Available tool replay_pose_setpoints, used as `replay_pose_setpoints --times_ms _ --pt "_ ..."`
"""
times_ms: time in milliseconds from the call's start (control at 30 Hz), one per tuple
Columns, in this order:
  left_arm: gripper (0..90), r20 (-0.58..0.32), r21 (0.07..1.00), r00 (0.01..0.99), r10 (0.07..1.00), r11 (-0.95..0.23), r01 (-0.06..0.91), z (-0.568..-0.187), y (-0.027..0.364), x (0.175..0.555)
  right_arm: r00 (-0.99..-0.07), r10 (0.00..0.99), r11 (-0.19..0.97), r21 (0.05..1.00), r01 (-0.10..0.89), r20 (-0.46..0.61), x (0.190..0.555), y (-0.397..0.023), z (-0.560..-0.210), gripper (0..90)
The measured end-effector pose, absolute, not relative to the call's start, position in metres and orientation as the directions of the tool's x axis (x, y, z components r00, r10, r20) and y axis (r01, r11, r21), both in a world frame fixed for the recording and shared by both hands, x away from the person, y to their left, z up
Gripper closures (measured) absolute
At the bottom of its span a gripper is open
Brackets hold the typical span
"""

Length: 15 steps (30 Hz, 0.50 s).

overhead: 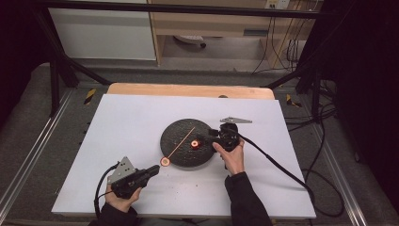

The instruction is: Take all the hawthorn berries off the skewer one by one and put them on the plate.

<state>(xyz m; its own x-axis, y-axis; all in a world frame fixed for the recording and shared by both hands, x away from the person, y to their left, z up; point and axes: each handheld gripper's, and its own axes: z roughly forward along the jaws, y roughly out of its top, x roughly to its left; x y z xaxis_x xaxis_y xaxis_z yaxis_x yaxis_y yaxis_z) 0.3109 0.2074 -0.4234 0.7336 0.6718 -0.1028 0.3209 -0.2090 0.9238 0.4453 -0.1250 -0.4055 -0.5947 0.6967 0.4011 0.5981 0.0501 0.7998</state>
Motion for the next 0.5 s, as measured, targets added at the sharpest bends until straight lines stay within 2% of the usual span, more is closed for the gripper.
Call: replay_pose_setpoints --times_ms 133,300,500 --pt "88.4 -0.101 0.923 0.732 0.674 -0.211 0.322 -0.424 0.207 0.311 -0.631 0.660 0.058 0.810 0.584 0.407 0.430 -0.125 -0.399 17.6" --pt "88.4 -0.101 0.922 0.730 0.676 -0.213 0.324 -0.424 0.206 0.312 -0.658 0.625 0.055 0.818 0.573 0.420 0.413 -0.120 -0.397 8.7" --pt "88.4 -0.099 0.922 0.731 0.675 -0.215 0.323 -0.424 0.205 0.312 -0.683 0.601 0.068 0.824 0.562 0.415 0.399 -0.106 -0.396 5.5"
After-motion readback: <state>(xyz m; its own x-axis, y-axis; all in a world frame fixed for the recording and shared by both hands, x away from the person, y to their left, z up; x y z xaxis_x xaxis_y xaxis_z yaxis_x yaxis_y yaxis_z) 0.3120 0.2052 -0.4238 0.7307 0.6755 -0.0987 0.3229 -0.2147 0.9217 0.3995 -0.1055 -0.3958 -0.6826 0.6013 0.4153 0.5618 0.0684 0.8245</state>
